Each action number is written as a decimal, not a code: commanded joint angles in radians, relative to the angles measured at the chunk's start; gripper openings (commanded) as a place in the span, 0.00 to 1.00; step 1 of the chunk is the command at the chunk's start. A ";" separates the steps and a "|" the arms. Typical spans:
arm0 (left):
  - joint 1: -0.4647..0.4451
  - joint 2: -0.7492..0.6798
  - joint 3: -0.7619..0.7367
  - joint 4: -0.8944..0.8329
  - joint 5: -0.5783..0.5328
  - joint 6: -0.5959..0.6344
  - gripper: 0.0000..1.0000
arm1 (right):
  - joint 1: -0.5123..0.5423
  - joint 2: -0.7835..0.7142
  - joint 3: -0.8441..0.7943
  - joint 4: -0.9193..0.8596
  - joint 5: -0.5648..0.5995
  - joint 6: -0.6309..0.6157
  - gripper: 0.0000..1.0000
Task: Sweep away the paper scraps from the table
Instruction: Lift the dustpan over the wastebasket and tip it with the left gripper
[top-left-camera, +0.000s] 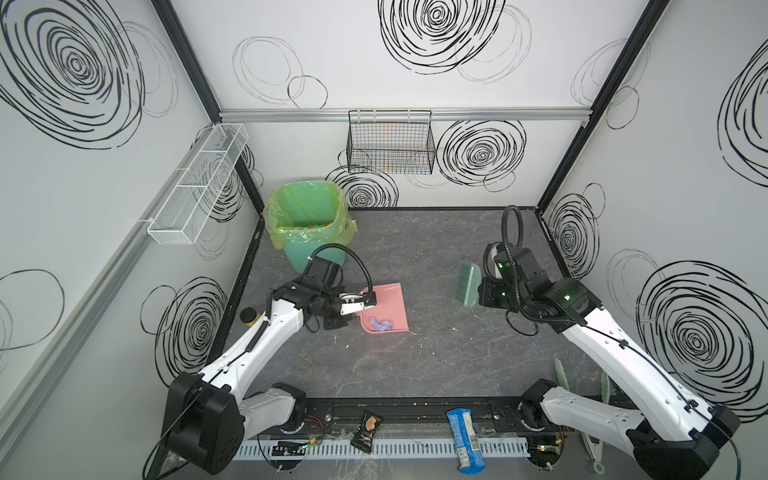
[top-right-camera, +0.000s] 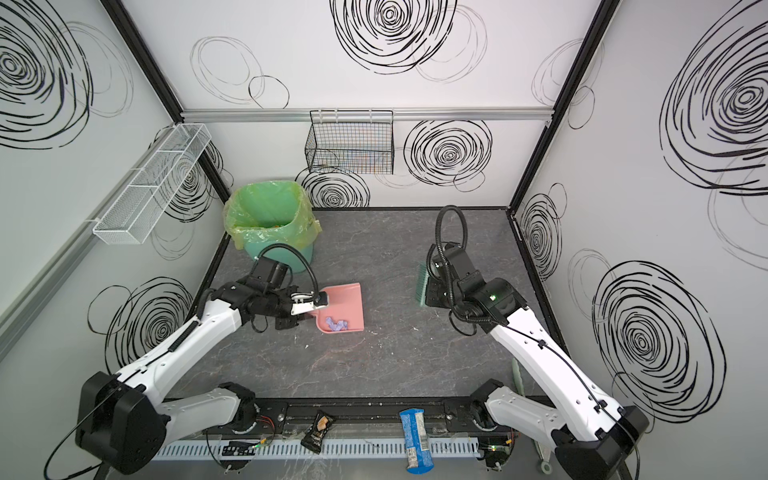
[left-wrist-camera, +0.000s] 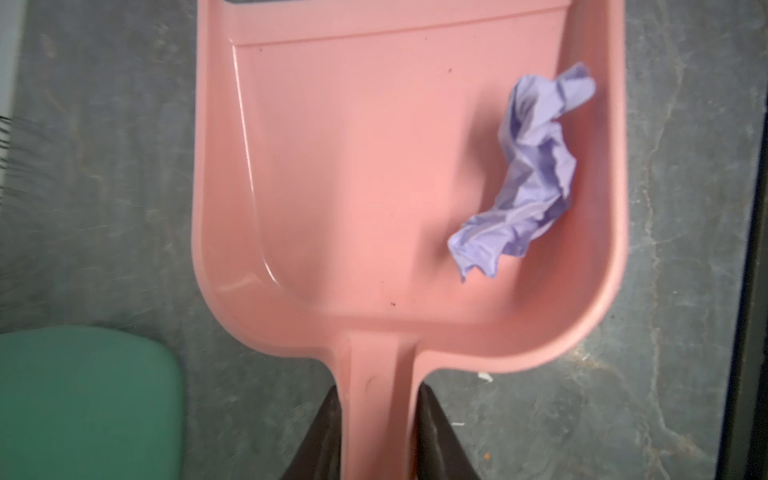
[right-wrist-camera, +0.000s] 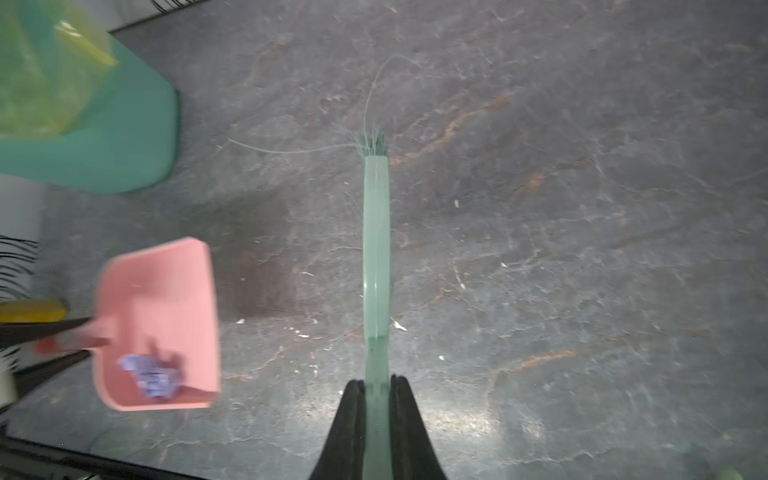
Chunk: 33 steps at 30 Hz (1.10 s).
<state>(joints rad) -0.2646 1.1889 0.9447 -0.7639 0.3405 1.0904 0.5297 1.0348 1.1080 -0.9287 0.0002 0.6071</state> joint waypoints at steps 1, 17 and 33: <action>0.097 -0.003 0.138 -0.178 0.065 0.127 0.00 | -0.046 -0.015 -0.055 0.049 -0.039 -0.062 0.00; 0.487 0.392 1.008 -0.639 0.088 0.404 0.00 | -0.091 -0.019 -0.152 0.116 -0.062 -0.089 0.00; 0.508 0.645 1.417 -0.403 -0.304 0.481 0.00 | -0.088 -0.050 -0.215 0.174 -0.095 -0.056 0.00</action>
<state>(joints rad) 0.2581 1.8400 2.3634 -1.2587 0.1429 1.5200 0.4435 1.0058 0.9005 -0.7872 -0.0956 0.5392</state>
